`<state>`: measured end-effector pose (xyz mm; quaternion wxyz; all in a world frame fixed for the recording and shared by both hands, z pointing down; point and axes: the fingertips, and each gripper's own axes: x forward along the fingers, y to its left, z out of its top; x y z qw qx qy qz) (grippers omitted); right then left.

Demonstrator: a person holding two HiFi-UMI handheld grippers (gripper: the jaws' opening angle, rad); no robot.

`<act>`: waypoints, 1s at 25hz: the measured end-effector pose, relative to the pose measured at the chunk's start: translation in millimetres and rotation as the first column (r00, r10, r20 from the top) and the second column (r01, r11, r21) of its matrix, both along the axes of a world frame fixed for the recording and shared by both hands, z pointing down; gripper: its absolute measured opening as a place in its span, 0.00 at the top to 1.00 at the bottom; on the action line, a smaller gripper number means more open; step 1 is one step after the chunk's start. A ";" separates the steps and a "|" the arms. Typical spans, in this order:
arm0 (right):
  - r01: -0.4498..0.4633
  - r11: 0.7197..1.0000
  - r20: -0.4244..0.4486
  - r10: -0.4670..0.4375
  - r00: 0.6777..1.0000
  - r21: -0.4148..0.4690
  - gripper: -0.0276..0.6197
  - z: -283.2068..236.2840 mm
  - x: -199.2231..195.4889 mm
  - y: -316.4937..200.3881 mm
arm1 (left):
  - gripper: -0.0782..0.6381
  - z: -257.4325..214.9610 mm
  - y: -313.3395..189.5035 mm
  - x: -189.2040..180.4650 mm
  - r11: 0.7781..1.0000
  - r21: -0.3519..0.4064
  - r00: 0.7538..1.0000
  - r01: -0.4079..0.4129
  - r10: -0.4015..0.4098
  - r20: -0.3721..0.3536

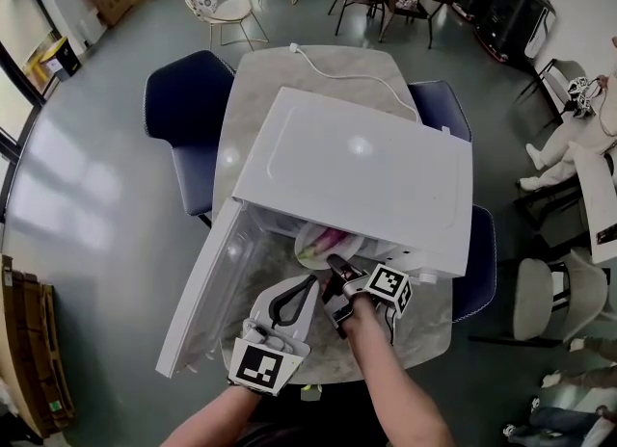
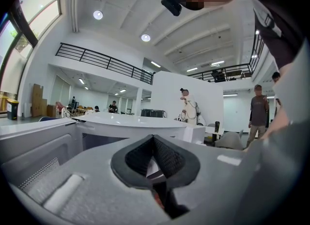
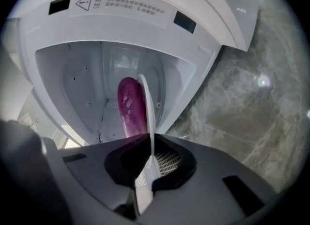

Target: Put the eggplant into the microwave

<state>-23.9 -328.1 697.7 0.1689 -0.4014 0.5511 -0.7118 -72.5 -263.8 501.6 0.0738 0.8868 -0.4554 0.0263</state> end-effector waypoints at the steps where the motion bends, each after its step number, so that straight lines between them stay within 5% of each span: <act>1: -0.008 1.000 0.001 0.008 1.000 -0.001 0.93 1.2 0.1 -2.2 | 0.88 2.1 -2.1 0.0 1.000 -0.004 1.000 0.001 -0.001 0.002; 25: -0.193 0.980 0.028 0.192 0.981 0.041 0.93 10.1 5.0 -39.7 | 0.88 46.4 -70.8 8.4 0.999 -0.035 1.000 -0.004 0.005 0.023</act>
